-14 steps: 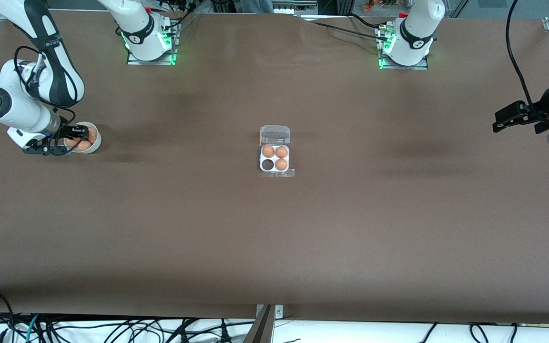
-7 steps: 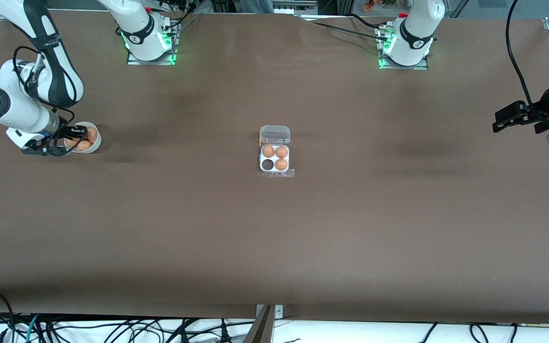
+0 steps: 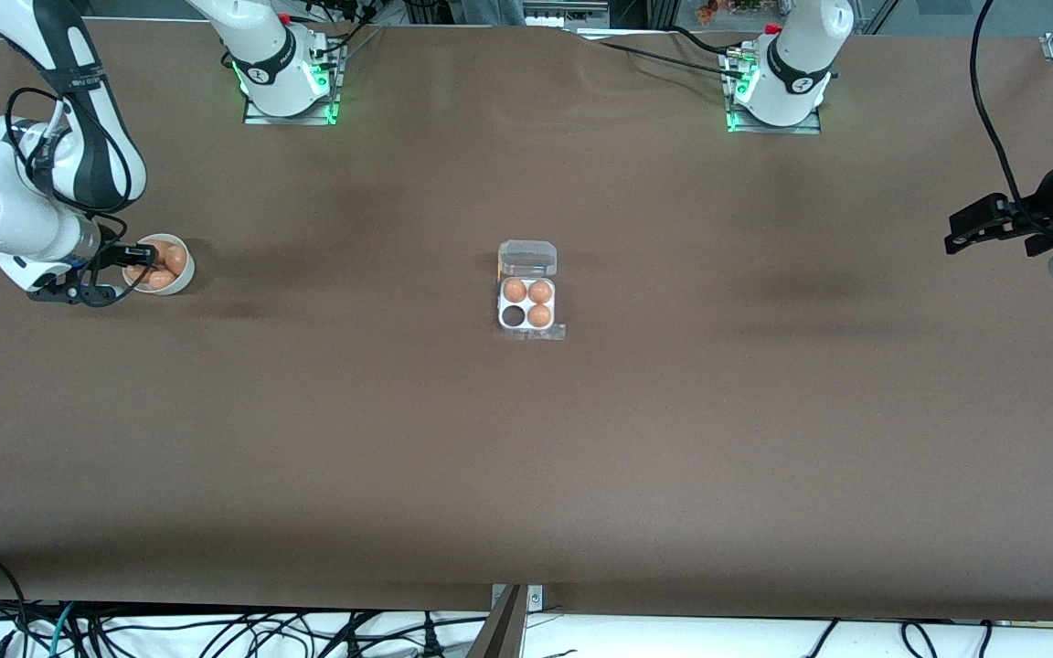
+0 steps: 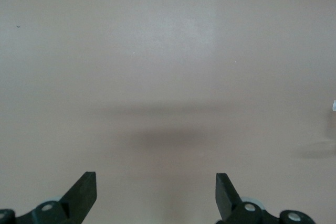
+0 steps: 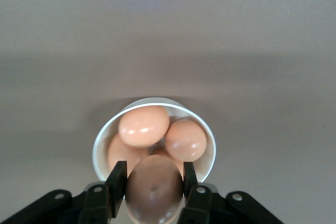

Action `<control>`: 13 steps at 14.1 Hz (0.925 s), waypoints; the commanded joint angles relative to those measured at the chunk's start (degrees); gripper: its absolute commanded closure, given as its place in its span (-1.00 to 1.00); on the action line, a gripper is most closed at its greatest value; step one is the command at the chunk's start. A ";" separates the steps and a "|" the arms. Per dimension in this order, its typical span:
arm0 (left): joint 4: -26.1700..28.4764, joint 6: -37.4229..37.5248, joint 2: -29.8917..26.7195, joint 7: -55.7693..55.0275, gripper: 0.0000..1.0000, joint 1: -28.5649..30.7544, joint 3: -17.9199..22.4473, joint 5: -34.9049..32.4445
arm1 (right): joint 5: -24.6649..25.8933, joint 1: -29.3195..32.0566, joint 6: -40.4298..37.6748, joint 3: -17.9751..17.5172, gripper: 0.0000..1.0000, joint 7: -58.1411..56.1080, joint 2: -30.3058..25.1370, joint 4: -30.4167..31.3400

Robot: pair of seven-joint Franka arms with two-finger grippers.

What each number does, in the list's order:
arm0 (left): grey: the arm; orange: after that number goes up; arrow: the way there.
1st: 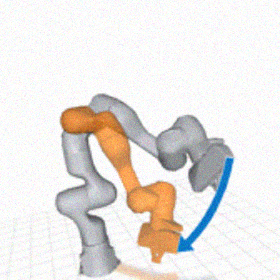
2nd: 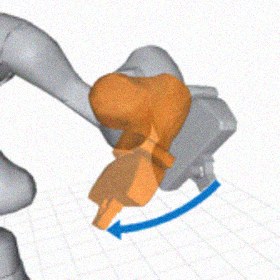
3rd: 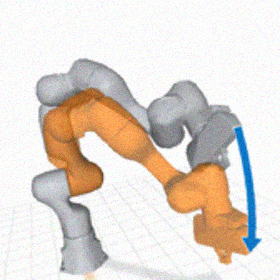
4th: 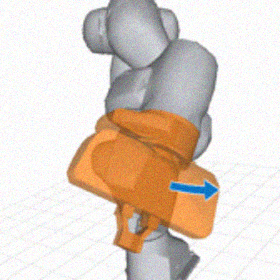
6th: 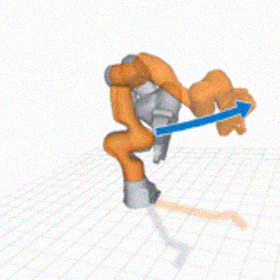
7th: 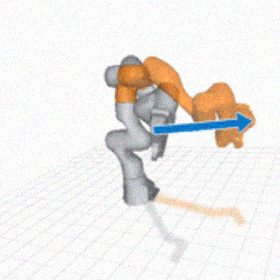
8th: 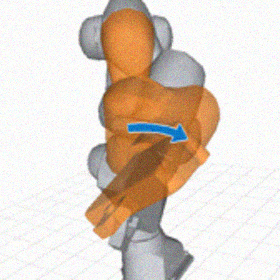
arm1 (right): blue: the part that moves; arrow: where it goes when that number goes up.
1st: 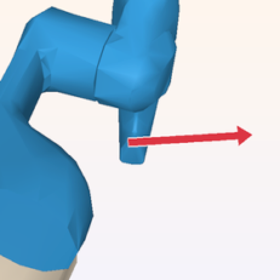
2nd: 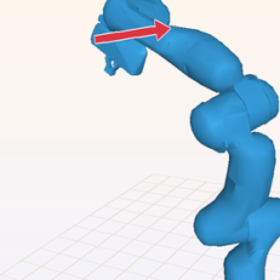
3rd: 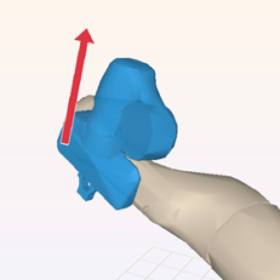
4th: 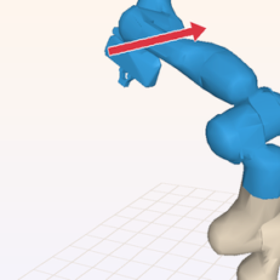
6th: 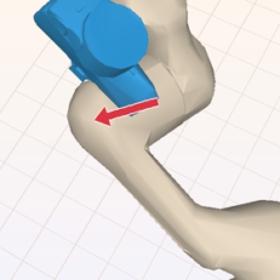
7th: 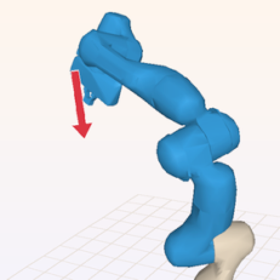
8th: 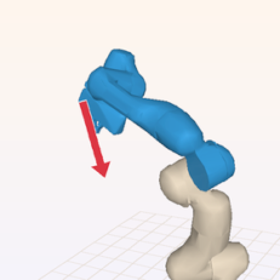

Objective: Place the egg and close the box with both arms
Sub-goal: 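Lift the egg and carry it to the clear egg carton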

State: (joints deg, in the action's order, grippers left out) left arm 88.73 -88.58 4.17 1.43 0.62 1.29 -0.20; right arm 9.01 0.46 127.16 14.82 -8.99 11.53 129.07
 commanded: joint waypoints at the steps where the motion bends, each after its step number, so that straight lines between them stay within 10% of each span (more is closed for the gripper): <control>1: -1.37 1.22 0.49 0.24 -1.00 -0.35 0.03 -0.51 | -3.02 -0.37 -10.58 -3.47 0.16 3.01 -0.19 -6.62; 13: -1.54 1.22 0.49 0.24 -1.00 -0.44 0.03 -0.51 | -11.64 -12.58 -23.62 -18.24 0.16 40.86 12.62 -30.09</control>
State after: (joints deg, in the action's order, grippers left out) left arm 88.70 -88.58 4.19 1.43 0.57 1.28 -0.20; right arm -0.83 -10.23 105.84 -2.17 25.56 19.64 105.16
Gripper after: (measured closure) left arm 0.000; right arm 0.520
